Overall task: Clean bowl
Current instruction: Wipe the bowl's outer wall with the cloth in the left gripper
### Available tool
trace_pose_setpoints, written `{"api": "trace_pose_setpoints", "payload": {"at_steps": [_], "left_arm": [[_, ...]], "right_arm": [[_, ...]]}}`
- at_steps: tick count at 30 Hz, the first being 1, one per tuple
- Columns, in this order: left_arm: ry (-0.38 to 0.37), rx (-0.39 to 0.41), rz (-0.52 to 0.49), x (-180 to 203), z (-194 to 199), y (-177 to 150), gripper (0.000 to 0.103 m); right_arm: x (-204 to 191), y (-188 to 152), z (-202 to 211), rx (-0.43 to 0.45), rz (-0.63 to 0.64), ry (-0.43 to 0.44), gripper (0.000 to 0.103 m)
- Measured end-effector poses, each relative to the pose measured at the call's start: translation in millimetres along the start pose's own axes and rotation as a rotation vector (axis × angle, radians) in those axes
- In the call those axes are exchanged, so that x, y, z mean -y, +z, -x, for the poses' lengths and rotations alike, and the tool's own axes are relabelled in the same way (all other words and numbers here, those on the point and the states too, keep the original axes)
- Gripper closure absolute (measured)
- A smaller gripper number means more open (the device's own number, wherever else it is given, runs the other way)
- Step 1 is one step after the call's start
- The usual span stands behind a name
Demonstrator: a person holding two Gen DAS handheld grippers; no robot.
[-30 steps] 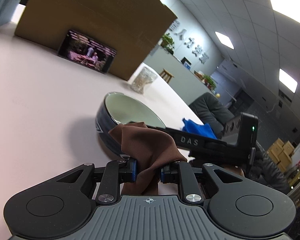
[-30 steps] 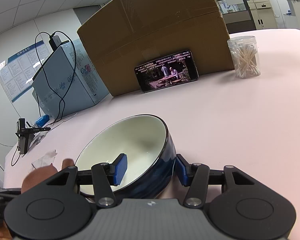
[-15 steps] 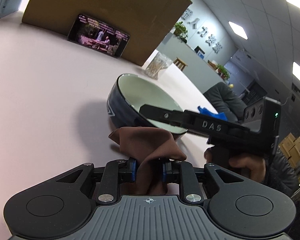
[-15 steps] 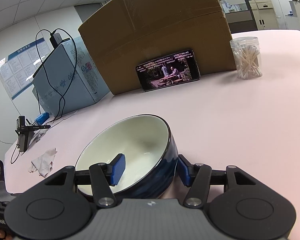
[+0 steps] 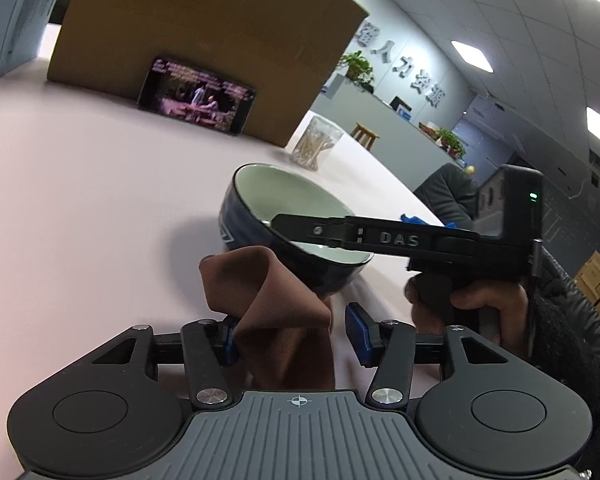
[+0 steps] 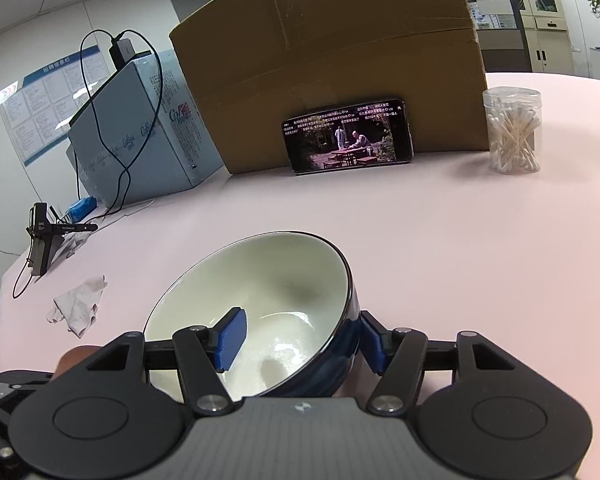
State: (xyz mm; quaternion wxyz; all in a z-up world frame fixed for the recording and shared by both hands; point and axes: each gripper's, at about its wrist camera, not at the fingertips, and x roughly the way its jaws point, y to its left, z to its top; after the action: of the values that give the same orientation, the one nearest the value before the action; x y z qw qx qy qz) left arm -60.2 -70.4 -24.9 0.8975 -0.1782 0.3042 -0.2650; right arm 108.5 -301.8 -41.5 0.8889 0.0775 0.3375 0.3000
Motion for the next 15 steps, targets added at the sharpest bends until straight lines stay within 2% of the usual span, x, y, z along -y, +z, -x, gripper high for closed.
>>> {"api": "trace_pose_setpoints", "payload": {"at_steps": [10, 12, 15], "left_arm": [[-0.010, -0.001, 0.015, -3, 15, -8, 0.056], [0.000, -0.016, 0.017, -5, 15, -11, 0.071], [0.002, -0.031, 0.017, -7, 17, -15, 0.081]], "right_arm": [[3, 4, -3, -0.007, 0.006, -0.003, 0.041], [3, 5, -3, -0.008, 0.009, -0.004, 0.041], [3, 5, -4, -0.008, 0.013, -0.005, 0.041]]}}
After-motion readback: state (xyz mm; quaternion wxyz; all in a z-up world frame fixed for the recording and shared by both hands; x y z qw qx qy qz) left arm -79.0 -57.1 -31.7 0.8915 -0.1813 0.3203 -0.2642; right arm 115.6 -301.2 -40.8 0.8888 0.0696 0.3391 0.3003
